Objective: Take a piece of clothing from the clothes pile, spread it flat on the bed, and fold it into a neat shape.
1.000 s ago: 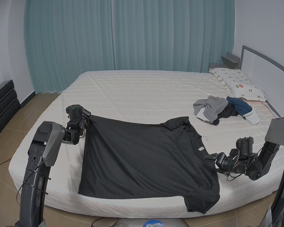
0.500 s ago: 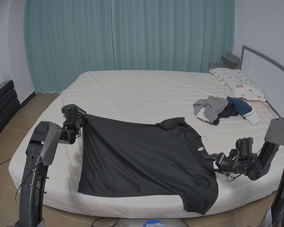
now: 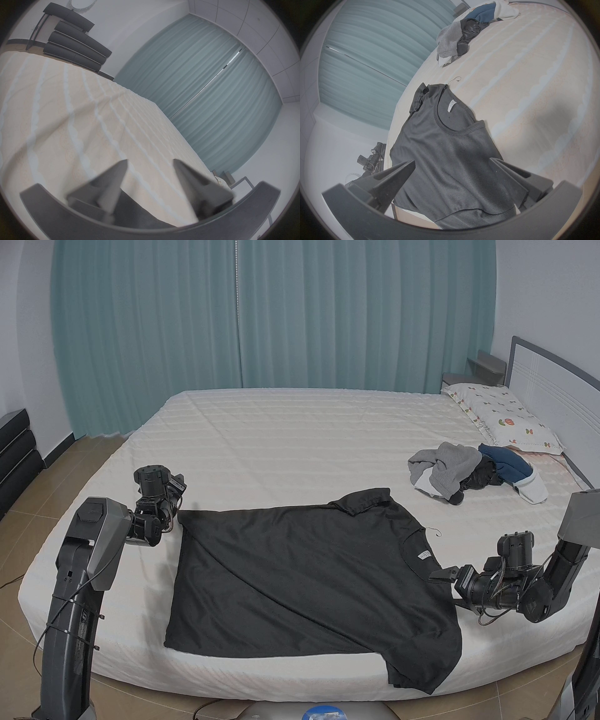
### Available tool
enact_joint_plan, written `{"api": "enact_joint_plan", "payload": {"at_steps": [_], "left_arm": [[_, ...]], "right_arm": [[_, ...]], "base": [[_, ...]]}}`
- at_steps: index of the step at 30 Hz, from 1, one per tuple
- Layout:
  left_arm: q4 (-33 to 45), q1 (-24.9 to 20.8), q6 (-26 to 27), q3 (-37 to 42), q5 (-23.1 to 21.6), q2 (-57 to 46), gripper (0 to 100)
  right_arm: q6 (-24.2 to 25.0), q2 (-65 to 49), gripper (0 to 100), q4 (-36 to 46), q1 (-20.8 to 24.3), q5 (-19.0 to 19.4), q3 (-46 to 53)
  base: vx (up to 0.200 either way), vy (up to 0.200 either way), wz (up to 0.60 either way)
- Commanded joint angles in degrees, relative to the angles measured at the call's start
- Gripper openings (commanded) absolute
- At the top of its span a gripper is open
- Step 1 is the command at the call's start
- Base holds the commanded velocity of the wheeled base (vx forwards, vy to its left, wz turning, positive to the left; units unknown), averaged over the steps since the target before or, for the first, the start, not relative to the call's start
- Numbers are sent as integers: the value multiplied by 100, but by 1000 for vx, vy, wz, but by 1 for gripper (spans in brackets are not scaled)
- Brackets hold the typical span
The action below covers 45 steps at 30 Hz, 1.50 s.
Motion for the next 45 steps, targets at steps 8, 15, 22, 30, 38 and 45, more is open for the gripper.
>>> {"api": "enact_joint_plan", "payload": {"at_steps": [8, 15, 22, 30, 38, 45], "left_arm": [[111, 50, -444, 2027, -1, -1418, 100], [-3, -47, -576, 3996, -598, -2772, 100], [-20, -108, -620, 6308, -1108, -4178, 100], [-469, -504, -655, 8355, -1574, -5092, 100], [-1066, -750, -655, 9208, -1583, -4925, 100], [-1453, -891, -602, 9094, -1222, -4020, 100]], "right_arm": [[-2, -85, 100, -2, -66, -1, 131], [-2, -147, 100, -213, -48, -1, 333], [-11, -261, 100, -476, -57, -1, 474], [-11, -261, 100, -476, -66, 8, 483], [-11, -243, 100, -476, -57, 8, 492], [-11, -261, 100, -476, -57, 8, 492]], "base": [[0, 0, 0], [0, 0, 0], [0, 0, 0], [-200, 0, 0], [-25, 0, 0], [0, 0, 0]]}}
